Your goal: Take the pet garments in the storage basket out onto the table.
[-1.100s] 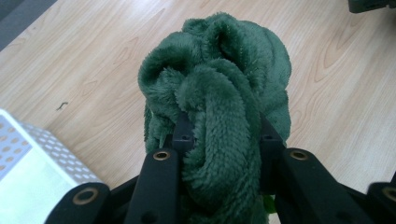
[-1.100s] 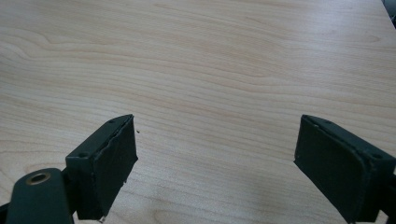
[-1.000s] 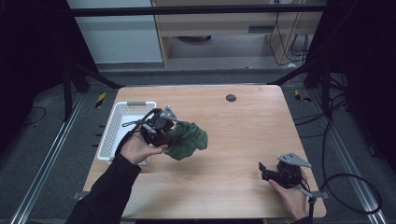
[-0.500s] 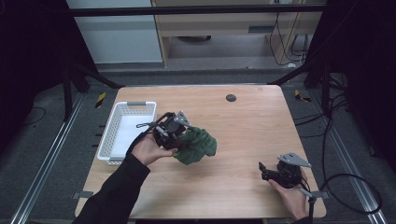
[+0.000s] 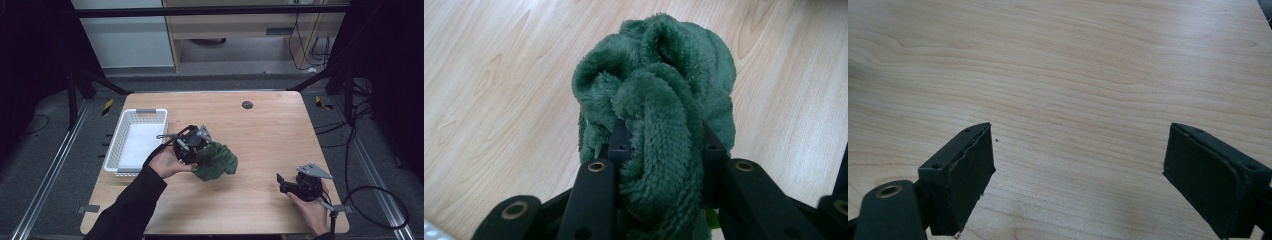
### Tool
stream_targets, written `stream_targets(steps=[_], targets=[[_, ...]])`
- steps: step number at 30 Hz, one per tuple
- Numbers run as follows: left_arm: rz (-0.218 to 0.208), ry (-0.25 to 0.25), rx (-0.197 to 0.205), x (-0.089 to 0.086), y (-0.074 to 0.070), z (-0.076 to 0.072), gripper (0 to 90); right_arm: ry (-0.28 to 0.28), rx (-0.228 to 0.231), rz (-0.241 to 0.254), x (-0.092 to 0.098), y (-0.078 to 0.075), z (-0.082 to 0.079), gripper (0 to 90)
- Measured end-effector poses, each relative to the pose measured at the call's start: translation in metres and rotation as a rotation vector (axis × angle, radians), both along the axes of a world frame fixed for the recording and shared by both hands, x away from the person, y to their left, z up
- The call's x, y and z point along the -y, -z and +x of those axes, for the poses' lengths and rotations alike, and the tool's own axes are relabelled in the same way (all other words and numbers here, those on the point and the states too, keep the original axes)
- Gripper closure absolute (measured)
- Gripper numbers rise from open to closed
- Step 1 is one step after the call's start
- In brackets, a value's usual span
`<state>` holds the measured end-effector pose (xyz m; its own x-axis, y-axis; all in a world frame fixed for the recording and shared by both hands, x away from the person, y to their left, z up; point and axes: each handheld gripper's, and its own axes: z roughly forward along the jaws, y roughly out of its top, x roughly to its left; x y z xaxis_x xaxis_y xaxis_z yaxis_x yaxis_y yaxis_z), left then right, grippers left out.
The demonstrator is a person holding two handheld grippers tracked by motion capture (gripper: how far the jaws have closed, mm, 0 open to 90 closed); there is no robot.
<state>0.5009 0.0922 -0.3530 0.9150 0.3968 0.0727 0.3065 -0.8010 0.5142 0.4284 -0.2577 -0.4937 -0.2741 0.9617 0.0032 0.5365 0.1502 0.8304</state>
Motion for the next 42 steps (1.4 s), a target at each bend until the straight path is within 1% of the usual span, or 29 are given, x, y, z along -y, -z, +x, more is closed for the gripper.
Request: stream_targets(steps=[2,7,11,19,23,27,31,38,42], targets=[[0.003,0.009,-0.009,0.003,0.003,0.000,68.4,0.001,0.001,0.001,0.000,0.000,0.000,12.7],[0.023,0.028,-0.015,0.008,0.011,0.000,68.4,0.005,0.002,0.003,0.000,-0.001,0.000,12.7],[0.020,0.043,-0.024,0.012,0.017,0.000,68.3,0.007,0.005,0.002,0.001,-0.001,0.000,12.7],[0.044,0.068,-0.039,0.020,0.030,-0.001,68.3,0.007,0.007,0.002,0.001,-0.001,0.000,12.7],[0.063,0.079,-0.044,0.023,0.036,-0.001,68.1,0.008,0.009,0.003,0.001,-0.002,0.000,12.7],[0.064,0.087,-0.053,0.025,0.041,0.000,67.7,0.008,0.009,0.004,0.001,-0.002,0.000,12.7],[0.073,0.104,-0.059,0.029,0.048,0.000,67.2,0.006,0.007,0.002,0.000,-0.001,0.000,12.7],[0.087,0.113,-0.075,0.031,0.057,0.001,65.6,0.007,0.006,0.006,0.001,-0.002,0.000,12.7],[0.087,0.110,-0.085,0.031,0.063,0.001,64.1,0.006,0.008,0.002,0.000,-0.001,0.000,12.7]])
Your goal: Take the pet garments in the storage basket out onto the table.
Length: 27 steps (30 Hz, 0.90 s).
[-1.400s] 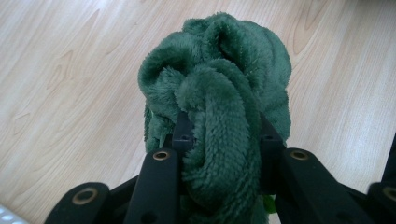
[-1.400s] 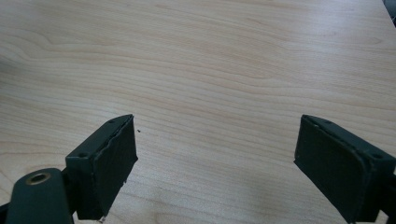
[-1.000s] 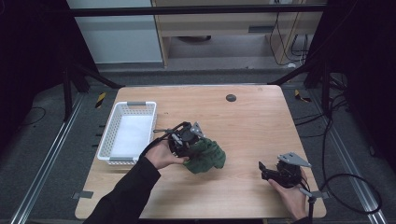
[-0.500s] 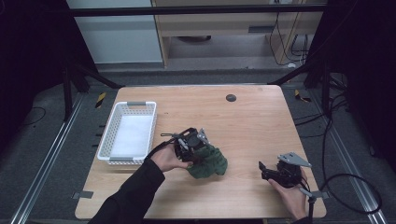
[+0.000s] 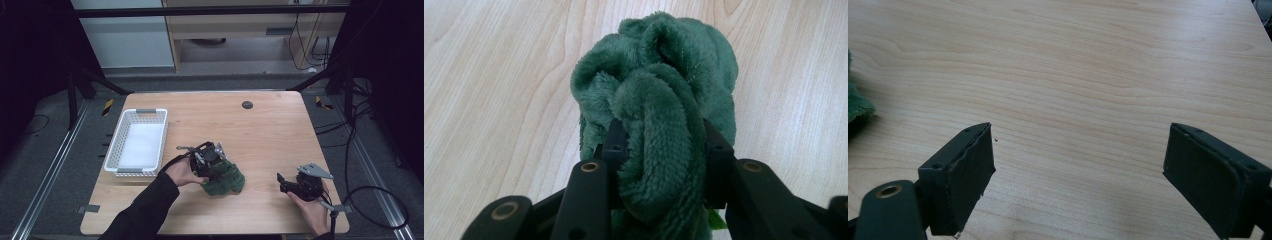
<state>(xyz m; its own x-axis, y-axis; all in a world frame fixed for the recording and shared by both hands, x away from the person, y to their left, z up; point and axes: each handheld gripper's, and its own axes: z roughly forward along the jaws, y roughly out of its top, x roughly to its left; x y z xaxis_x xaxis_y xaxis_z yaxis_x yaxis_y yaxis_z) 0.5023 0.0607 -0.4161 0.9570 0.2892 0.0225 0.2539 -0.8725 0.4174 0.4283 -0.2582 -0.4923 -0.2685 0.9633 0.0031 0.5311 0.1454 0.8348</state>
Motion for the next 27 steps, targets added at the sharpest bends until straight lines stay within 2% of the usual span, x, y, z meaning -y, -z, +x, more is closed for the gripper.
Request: stream_targets(steps=[8,14,23,27], targets=[[-0.002,0.000,0.000,-0.001,0.002,0.000,55.6,-0.002,-0.003,0.001,0.000,0.000,0.000,12.6],[-0.001,0.002,0.017,-0.002,0.000,-0.001,45.8,-0.003,-0.002,0.000,0.000,0.000,0.000,12.6],[-0.062,-0.004,0.034,-0.009,-0.011,-0.005,32.6,-0.002,-0.006,0.003,0.000,0.000,0.000,12.4],[-0.099,-0.012,0.051,-0.013,-0.017,-0.008,29.3,-0.001,-0.004,0.000,0.000,0.001,0.000,12.3]])
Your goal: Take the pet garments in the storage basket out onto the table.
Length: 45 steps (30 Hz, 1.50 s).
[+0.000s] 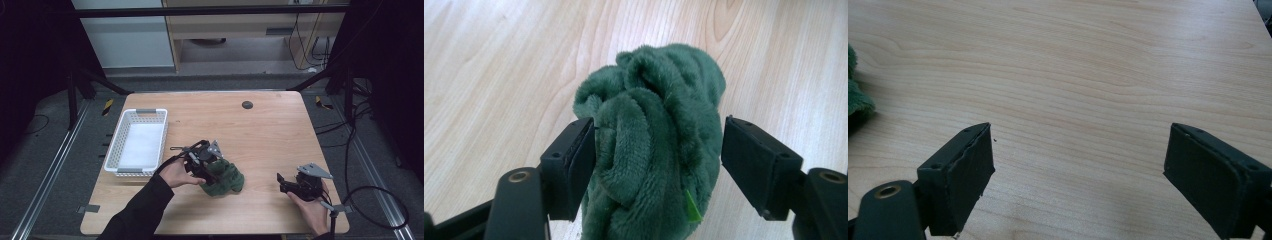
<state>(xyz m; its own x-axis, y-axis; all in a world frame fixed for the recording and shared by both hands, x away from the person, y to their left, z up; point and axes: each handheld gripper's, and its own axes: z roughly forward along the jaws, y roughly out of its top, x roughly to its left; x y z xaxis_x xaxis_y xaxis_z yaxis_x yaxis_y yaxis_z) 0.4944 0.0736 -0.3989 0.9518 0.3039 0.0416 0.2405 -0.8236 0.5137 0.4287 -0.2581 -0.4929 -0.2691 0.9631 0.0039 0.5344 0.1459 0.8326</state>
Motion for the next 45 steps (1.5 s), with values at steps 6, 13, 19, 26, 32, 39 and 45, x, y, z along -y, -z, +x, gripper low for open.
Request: stream_targets(steps=[6,13,19,26,32,39,45], targets=[[-0.059,-0.035,0.035,-0.006,-0.007,-0.002,27.4,0.000,0.000,0.000,0.000,0.000,0.000,12.3],[-0.135,-0.086,0.054,-0.019,-0.013,-0.006,26.9,0.002,-0.003,0.004,0.000,0.000,0.000,12.2],[-0.220,-0.138,0.069,-0.032,-0.015,-0.009,26.5,0.001,-0.003,0.004,-0.001,0.000,0.000,12.1],[-0.323,-0.216,0.113,-0.048,-0.017,-0.015,26.5,0.002,-0.001,0.002,-0.001,0.000,0.000,12.1],[-0.393,-0.294,0.149,-0.063,-0.015,-0.020,26.5,0.001,0.003,0.000,-0.001,0.000,0.000,12.0],[-0.446,-0.375,0.170,-0.080,-0.007,-0.026,27.3,0.002,0.002,0.000,0.000,0.000,0.000,12.0],[-0.480,-0.441,0.195,-0.094,0.001,-0.032,27.2,0.003,0.002,0.001,-0.001,0.000,0.000,12.0]])
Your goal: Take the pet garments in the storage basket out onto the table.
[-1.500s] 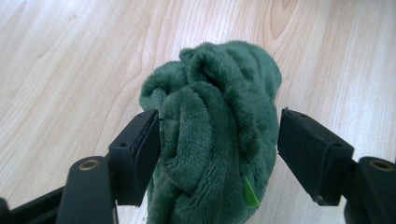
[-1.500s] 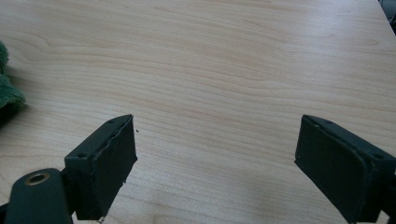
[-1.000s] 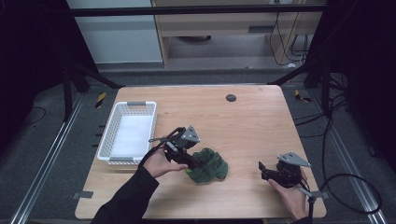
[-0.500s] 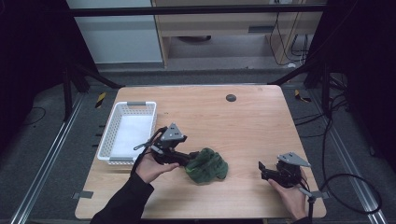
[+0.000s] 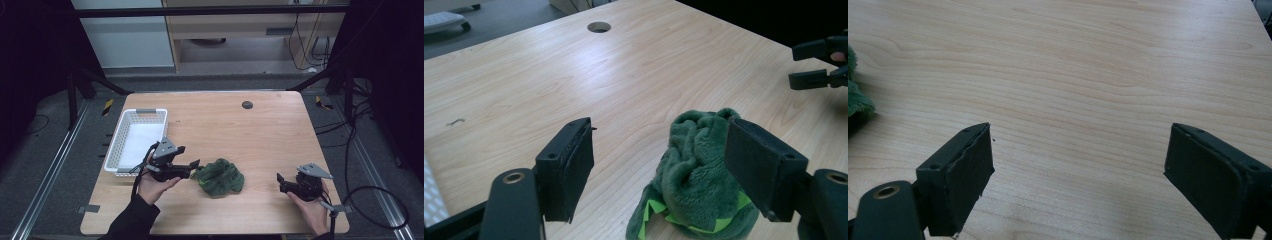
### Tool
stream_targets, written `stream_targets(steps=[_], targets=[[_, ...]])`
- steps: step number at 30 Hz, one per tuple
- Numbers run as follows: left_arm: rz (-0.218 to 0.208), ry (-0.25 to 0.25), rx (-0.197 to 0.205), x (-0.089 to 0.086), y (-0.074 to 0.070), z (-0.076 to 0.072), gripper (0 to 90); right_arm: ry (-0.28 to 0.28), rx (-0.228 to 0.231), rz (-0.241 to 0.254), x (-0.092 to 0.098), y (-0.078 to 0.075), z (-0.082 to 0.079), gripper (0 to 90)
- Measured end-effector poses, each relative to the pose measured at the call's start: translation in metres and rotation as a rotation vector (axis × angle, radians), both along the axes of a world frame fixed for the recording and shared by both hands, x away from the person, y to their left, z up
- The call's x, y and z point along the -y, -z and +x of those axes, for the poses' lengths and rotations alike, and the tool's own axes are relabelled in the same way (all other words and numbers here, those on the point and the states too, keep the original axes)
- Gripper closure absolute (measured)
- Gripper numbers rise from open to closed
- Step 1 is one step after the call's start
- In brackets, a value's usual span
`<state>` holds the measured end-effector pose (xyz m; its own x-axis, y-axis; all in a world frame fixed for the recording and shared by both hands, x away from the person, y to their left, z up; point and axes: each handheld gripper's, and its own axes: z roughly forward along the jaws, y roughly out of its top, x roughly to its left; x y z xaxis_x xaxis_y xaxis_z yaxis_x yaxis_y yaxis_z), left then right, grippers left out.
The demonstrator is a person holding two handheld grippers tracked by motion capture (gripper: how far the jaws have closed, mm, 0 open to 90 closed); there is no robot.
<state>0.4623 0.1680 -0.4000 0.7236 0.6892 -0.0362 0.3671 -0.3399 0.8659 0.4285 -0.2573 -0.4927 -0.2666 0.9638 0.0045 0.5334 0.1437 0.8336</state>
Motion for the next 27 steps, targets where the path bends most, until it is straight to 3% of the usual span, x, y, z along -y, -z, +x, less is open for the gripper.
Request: stream_targets(steps=[4,12,27], targets=[[-0.016,-0.023,0.013,-0.008,0.005,-0.005,27.4,0.001,-0.004,0.004,0.000,0.000,0.000,12.0],[-0.016,-0.054,-0.003,-0.024,0.020,-0.016,27.2,0.000,-0.003,0.004,-0.001,0.000,-0.001,12.0],[0.018,-0.071,-0.086,-0.043,0.056,-0.032,38.4,-0.009,0.002,0.002,-0.002,-0.001,-0.004,12.0]])
